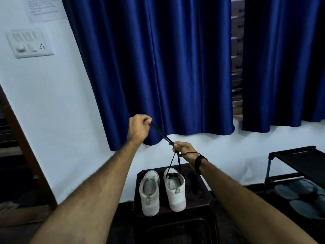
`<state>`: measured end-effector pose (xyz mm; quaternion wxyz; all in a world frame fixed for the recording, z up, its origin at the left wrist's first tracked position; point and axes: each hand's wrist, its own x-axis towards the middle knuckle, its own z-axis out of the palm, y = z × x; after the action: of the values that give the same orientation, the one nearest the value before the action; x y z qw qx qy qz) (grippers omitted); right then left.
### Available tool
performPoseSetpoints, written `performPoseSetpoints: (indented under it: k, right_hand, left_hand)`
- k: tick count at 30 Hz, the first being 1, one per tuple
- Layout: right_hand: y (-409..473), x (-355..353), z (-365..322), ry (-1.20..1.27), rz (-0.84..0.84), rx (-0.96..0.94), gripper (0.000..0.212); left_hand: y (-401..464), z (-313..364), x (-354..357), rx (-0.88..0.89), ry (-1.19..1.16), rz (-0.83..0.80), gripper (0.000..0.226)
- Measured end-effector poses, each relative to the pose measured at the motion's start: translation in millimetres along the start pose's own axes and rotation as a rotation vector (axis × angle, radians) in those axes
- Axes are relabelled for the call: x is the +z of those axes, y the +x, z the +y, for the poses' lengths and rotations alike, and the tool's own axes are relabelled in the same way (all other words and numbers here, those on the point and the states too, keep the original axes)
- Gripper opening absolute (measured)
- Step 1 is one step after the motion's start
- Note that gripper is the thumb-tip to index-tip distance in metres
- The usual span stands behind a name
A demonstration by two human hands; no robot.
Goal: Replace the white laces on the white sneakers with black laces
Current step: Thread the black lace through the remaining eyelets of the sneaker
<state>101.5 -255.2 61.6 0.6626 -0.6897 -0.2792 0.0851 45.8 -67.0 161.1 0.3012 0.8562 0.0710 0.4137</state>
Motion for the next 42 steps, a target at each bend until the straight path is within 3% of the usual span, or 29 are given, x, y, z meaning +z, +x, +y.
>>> performPoseSetpoints:
  k: [3, 9, 14, 17, 19, 21, 23, 26, 29, 33, 39, 42]
  right_hand:
    - [3, -1, 5, -0.004, 0.064, -0.010, 0.027]
    - [17, -3, 7, -0.200, 0.010, -0.055, 0.027]
    - [23, 0, 3, -0.325, 0.008, -0.083, 0.026]
    - [26, -1, 0, -0.500, -0.023, -0.109, 0.029]
    - [29, -5, -3, -0.595, -0.061, -0.142, 0.029]
    - [32, -6, -5, -0.682, -0.099, -0.175, 0.026]
    - [35, -6, -6, -0.733, -0.121, -0.200, 0.025]
    - [37, -4, -5, -0.688, -0.088, -0.195, 0.027]
    - [38, -4, 4, -0.580, -0.022, -0.150, 0.033]
    - [40, -7, 21, -0.611, 0.057, -0.204, 0.030]
    - [41, -10, 33, -0.675, 0.119, -0.214, 0.026]
    - [43, -9, 38, -0.656, 0.151, -0.220, 0.024]
  left_hand:
    - [-21, -39, 12, -0.143, 0.005, 0.039, 0.014]
    - [-85, -86, 68, -0.561, -0.196, 0.052, 0.016]
    - [-123, -69, 117, -0.594, -0.254, -0.257, 0.021]
    - [-118, -56, 126, -0.484, -0.169, -0.281, 0.025]
    - [-105, -50, 121, -0.495, -0.347, -0.181, 0.044]
    - [-91, -45, 115, -0.567, -0.684, -0.184, 0.048]
    - [-86, -36, 112, -0.628, -0.945, -0.364, 0.038]
    - [-89, -34, 122, -0.637, -1.076, -0.577, 0.055]
    - [-94, -42, 133, -0.688, -0.988, -0.526, 0.055]
    - [-97, -55, 136, -0.649, -0.835, -0.406, 0.030]
    - [-97, -54, 126, -0.500, -0.682, -0.451, 0.015]
    - [-86, -57, 123, -0.398, -0.397, -0.483, 0.011]
